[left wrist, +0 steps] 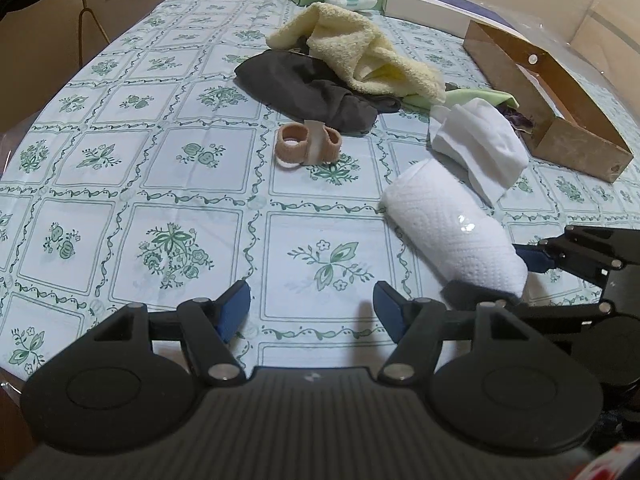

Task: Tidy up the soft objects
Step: 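Grasp the rolled white towel with the right gripper and lift it, then carry the towel toward the box while the left gripper grasps the beige ring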

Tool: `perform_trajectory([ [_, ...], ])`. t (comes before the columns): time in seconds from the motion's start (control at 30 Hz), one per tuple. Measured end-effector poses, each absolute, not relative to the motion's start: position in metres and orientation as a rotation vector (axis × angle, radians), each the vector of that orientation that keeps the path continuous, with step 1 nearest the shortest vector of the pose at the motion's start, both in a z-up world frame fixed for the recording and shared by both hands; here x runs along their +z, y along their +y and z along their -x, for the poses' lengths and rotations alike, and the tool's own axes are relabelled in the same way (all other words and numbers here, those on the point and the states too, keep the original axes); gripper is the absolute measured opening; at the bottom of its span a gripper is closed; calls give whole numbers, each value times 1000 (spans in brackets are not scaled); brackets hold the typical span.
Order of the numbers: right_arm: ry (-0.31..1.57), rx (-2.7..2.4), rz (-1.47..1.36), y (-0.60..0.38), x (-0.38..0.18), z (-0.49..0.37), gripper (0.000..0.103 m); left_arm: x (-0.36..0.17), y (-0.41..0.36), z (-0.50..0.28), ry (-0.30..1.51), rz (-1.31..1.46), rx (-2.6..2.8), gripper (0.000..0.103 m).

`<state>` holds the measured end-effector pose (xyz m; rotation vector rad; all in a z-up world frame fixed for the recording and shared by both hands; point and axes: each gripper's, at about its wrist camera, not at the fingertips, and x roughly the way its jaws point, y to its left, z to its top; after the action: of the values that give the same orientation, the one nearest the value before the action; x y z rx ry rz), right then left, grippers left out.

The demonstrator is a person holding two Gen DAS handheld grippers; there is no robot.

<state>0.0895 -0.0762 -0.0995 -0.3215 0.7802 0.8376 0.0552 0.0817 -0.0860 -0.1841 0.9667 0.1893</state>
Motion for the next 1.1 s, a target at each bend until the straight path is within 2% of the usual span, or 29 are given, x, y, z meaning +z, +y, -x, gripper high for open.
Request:
perform_trajectory([
  [0.07,780,834,315,-77,-99,-91,36,-86,82,-55,964,181,188,66],
  [0.17,774,832,296,-80,-98,-91,35,-86,80,-57,957,169,186,66],
  [0.6,660,735,123,-102,-63,-111,35,-81,86,-94,868,112,184,66],
  [1.1,637,615,8,-135,-48,-148,35,-99,99,-151,834,57,209,64],
])
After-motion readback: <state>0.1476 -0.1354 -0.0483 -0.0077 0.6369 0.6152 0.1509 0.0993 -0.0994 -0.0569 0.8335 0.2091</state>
